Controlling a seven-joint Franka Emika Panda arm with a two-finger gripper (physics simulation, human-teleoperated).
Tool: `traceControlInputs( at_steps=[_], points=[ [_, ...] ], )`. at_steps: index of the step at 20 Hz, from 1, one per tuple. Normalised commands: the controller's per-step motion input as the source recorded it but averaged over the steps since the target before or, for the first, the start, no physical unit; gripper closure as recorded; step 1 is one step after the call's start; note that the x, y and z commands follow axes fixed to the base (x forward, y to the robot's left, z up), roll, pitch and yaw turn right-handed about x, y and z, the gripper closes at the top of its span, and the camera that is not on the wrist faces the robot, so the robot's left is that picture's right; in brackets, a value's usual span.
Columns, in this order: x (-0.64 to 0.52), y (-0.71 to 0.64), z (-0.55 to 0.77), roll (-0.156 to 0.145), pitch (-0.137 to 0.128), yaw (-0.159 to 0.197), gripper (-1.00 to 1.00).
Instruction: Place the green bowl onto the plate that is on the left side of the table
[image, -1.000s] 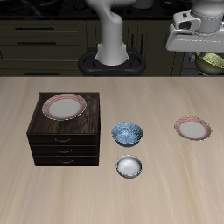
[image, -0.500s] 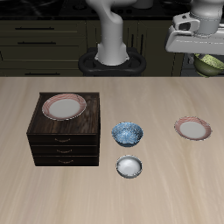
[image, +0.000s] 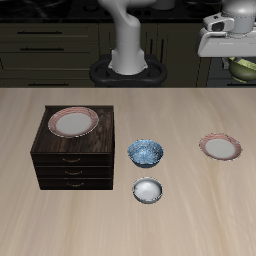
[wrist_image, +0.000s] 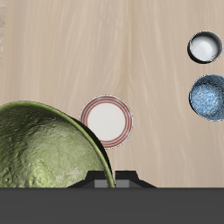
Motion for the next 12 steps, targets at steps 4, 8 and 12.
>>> traceControlInputs(
  at_steps=[4, 8, 12],
  points=[
    [0.08, 0.20, -0.32, 0.042, -0.011, 0.084, 1.00],
    [0.15, -0.01, -0.30, -0.008, 0.041, 0.000, 1.00],
    [0.17, -0.02, -0.41, 0.002, 0.029, 0.020, 1.00]
  ],
)
